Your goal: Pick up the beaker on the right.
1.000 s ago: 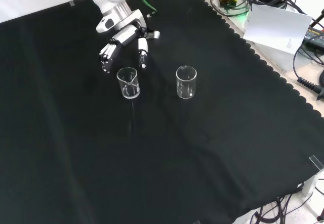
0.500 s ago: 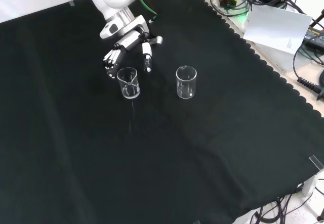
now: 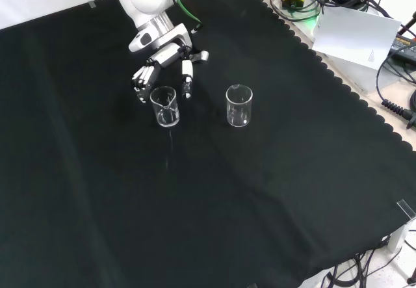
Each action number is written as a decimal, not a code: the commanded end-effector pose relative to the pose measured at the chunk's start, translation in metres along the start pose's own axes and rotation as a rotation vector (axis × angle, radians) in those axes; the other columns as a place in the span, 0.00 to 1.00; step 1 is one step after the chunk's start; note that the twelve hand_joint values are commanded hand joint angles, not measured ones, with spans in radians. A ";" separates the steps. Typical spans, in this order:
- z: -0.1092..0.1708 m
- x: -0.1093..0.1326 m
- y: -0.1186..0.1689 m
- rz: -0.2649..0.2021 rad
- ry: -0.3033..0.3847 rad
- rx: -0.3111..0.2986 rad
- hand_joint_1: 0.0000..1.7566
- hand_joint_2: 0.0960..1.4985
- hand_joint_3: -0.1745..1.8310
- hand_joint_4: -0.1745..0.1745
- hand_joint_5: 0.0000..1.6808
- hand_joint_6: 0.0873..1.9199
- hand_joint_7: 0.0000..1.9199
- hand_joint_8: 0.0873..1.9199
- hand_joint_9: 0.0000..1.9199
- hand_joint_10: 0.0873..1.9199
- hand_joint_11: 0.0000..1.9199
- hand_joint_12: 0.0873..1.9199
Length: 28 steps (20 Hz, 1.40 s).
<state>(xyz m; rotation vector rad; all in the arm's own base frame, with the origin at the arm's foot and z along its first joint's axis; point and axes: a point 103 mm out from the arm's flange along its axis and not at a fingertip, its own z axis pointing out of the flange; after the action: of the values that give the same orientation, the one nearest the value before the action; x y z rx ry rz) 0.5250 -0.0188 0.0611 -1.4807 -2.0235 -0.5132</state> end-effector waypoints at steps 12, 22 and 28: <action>0.010 -0.004 0.015 0.012 0.109 0.018 0.53 0.34 0.37 0.40 0.29 0.00 0.17 0.32 0.26 0.28 0.06 0.72; 0.019 -0.004 0.016 0.023 0.157 0.011 0.52 0.34 0.38 0.41 0.31 0.00 0.19 0.33 0.28 0.28 0.07 0.72; 0.024 -0.004 0.018 0.031 0.198 0.008 0.51 0.33 0.38 0.41 0.31 0.00 0.19 0.33 0.28 0.28 0.07 0.72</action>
<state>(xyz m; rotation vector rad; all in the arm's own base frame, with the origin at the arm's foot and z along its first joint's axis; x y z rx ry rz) 0.5377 -0.0037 0.0416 -1.4040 -1.8648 -0.5983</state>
